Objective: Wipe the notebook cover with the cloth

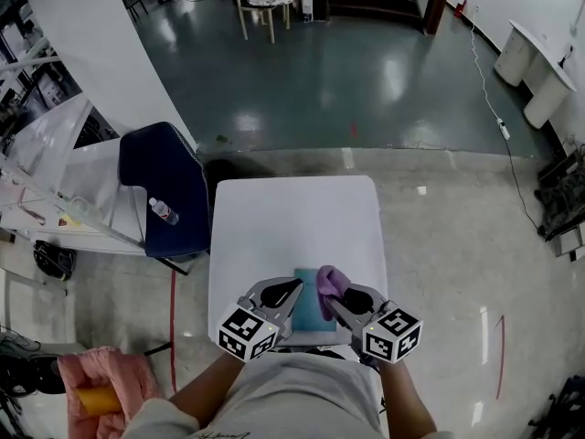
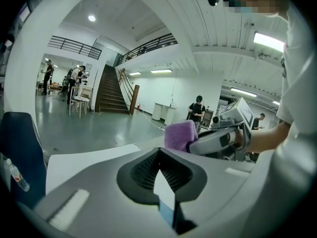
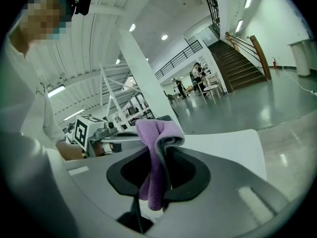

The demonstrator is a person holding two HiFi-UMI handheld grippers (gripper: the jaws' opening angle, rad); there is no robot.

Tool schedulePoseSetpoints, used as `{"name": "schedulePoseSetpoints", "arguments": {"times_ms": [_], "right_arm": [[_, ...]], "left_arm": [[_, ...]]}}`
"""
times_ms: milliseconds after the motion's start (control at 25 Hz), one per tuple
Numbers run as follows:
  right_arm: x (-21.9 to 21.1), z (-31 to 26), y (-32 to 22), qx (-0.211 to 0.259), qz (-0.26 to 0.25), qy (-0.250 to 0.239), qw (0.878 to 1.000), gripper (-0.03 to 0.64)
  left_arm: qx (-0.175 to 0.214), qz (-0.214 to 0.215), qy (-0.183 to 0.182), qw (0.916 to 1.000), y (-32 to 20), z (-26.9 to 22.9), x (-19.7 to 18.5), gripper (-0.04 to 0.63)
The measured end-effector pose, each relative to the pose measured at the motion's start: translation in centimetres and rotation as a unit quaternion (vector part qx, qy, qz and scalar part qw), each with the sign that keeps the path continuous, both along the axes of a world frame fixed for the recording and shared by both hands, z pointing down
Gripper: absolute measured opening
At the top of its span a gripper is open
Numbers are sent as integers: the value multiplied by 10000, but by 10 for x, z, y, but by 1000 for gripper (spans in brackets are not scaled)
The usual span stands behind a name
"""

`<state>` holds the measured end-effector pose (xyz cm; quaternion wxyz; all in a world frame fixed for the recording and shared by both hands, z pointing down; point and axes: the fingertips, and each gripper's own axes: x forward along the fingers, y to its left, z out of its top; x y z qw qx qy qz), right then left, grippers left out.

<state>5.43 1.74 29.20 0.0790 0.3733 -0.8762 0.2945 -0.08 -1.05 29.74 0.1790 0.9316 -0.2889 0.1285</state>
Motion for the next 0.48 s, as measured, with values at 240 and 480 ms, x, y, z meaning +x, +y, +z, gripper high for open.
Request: {"name": "schedulePoseSetpoints", "arguments": {"times_ms": [240, 480], "right_arm": [[-1, -1, 5, 30, -10, 57, 10000, 107], [-2, -1, 9, -2, -22, 25, 10000, 107]], "left_arm": [[12, 41, 16, 10000, 6, -1, 2, 0], [-2, 85, -11, 10000, 10, -2, 2, 0]]}}
